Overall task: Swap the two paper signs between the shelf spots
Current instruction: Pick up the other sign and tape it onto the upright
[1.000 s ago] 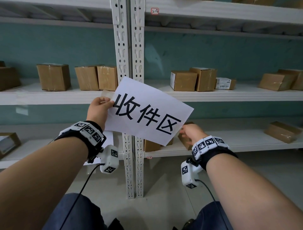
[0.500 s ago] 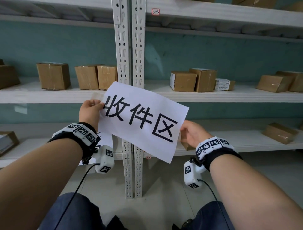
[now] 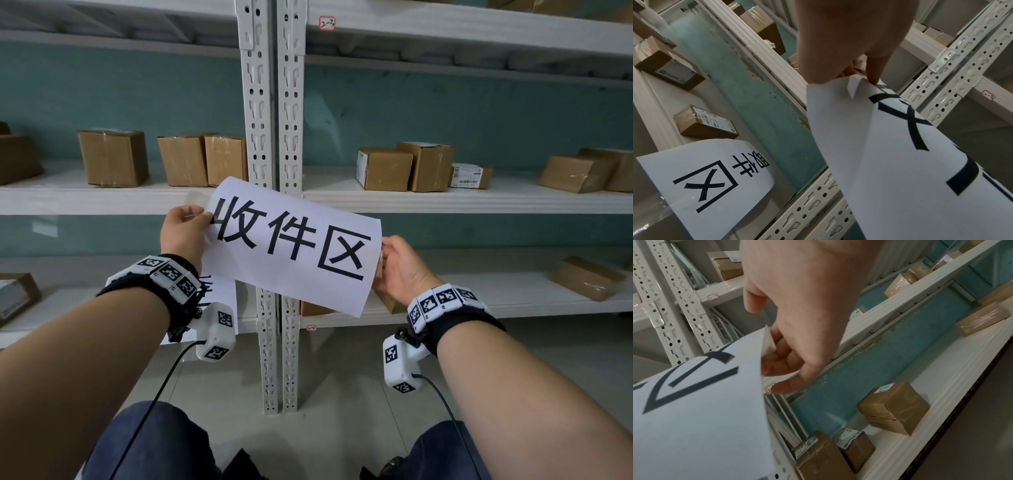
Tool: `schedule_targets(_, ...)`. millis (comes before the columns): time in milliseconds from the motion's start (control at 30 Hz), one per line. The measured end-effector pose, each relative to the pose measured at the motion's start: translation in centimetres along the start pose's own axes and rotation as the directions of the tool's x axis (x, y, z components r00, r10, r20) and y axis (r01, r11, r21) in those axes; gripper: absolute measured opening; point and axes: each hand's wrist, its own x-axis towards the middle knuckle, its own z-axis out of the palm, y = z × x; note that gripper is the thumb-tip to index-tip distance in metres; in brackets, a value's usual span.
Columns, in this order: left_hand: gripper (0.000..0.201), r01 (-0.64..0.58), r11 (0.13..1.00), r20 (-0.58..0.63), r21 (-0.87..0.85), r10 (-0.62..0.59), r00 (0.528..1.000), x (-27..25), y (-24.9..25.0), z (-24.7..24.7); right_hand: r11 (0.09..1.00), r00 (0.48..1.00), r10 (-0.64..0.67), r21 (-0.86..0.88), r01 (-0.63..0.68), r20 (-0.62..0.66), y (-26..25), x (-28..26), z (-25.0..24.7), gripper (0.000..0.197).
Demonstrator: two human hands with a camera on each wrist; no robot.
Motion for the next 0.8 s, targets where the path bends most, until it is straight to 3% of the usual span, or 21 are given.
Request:
schedule_targets(200, 0.020, -0.015, 1.000, -0.029, 0.026, 0.016, 0.999, 0.0, -0.3, -0.3, 0.999, 0.997, 0.001, -0.036, -0.004, -0.082, -0.1, 0.1, -0.4, 0.032)
schedule_targets(300, 0.020, -0.012, 1.000, -0.036, 0.028, 0.013, 0.999, -0.1, -0.3, -0.3, 0.997, 0.992, 0.003, -0.074, -0.012, -0.126, 0.1, 0.4, -0.1, 0.048)
schedule_targets(400, 0.020, -0.010, 1.000, -0.037, 0.027, 0.011, 0.999, -0.1, -0.4, -0.5, 0.987, 0.997, -0.022, -0.159, 0.009, -0.080, 0.2, 0.4, -0.3, 0.058)
schedule_targets(800, 0.020, -0.001, 0.999, -0.022, 0.037, 0.002, 1.000, -0.1, -0.9, -0.9, 0.966, 0.996, -0.059, -0.256, 0.042, -0.060, 1.1, 0.7, -0.8, 0.026)
